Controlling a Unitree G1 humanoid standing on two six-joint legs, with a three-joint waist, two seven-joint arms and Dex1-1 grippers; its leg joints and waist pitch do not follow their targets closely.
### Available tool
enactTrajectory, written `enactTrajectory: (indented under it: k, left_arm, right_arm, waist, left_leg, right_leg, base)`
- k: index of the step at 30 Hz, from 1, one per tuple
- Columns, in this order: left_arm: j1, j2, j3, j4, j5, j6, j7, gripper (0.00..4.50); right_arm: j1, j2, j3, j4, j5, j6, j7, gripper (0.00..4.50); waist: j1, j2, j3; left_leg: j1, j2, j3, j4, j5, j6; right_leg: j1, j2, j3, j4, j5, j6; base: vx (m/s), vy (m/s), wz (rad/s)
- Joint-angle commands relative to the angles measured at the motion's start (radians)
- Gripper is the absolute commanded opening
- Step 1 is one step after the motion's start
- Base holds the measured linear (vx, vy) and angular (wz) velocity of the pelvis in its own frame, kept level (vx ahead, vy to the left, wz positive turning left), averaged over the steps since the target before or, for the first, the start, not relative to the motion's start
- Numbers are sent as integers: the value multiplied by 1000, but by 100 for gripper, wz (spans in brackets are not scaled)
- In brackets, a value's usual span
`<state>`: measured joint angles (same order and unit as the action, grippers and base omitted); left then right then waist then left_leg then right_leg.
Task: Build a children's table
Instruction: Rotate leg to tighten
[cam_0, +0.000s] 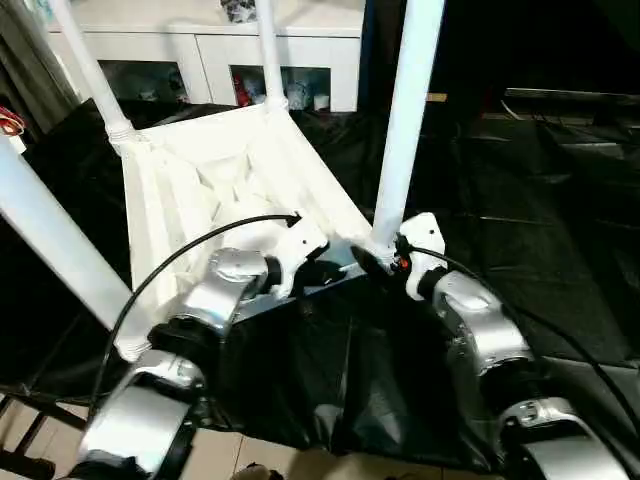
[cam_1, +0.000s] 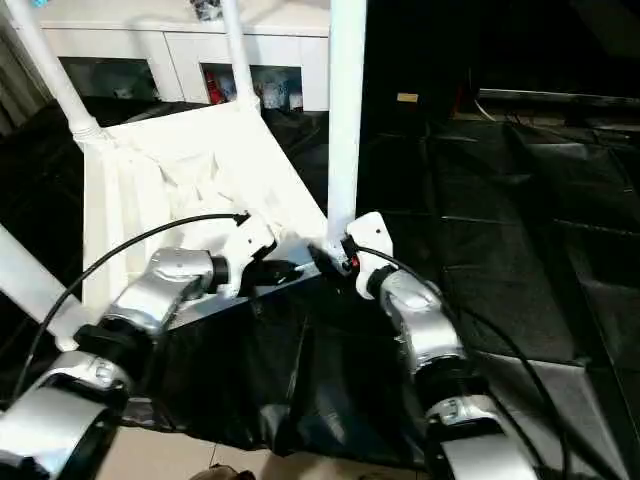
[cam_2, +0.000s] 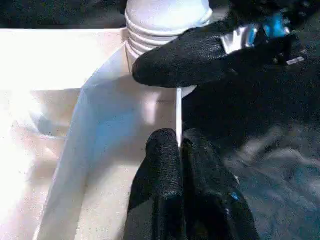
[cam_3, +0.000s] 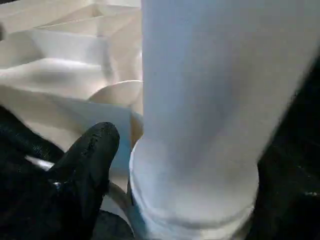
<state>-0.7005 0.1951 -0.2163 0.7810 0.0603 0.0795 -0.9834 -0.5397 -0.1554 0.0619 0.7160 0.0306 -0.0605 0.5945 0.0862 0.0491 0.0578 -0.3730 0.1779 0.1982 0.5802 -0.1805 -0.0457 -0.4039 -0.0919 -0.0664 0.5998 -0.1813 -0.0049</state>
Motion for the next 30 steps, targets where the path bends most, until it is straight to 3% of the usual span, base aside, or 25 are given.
enactTrajectory:
  k: [1,7,13,19,26,28,30]
  left_arm:
    - [14,2,-29,-36,-16,-12,-62,0]
    - [30,62,-58,-73,-25,-55,-199,0]
    - [50,123,-72,-117,-60,-85,-351,0]
    - [57,153,-82,-132,-71,-83,-414,0]
    - [74,184,-96,-155,-81,-75,-480,0]
    - [75,185,-96,-159,-84,-75,-483,0]
    - [76,185,-96,-161,-87,-70,-481,0]
  right_arm:
    - [12,-3,37,-17,6,8,60,427]
    - [28,-96,78,-87,15,8,238,442]
    - [73,-225,138,-202,51,-2,516,442]
    - [94,-269,159,-245,68,1,604,442]
    - [109,-292,167,-284,97,24,678,369]
    - [108,-287,169,-286,99,29,683,369]
    - [111,-282,171,-293,102,34,688,337]
  waist:
    - [4,-10,-71]
    - [11,-4,-78]
    - [29,-9,-76]
    - [35,-12,-73]
    - [35,-12,-75]
    - [36,-13,-78]
    - [37,-12,-78]
  left_leg:
    - [9,54,-24,-64,-191,75]
    - [6,57,-22,-53,-121,116]
    - [11,62,-19,-50,-157,122]
    - [9,62,-21,-53,-181,100]
    - [6,60,-22,-51,-161,101]
    - [7,61,-23,-49,-148,104]
    - [7,60,-22,-48,-144,108]
  right_leg:
    - [50,-64,44,-67,-162,-252]
    - [51,-62,39,-49,-24,-297]
    - [49,-65,41,-50,-58,-294]
    - [48,-67,42,-55,-128,-282]
    - [48,-66,41,-51,-113,-280]
    - [48,-66,40,-48,-97,-285]
    - [48,-65,40,-47,-91,-287]
  base:
    - [0,0,0]
    - [0,0,0]
    - [0,0,0]
    - [0,0,0]
    - [0,0,0]
    - [0,0,0]
    - [0,0,0]
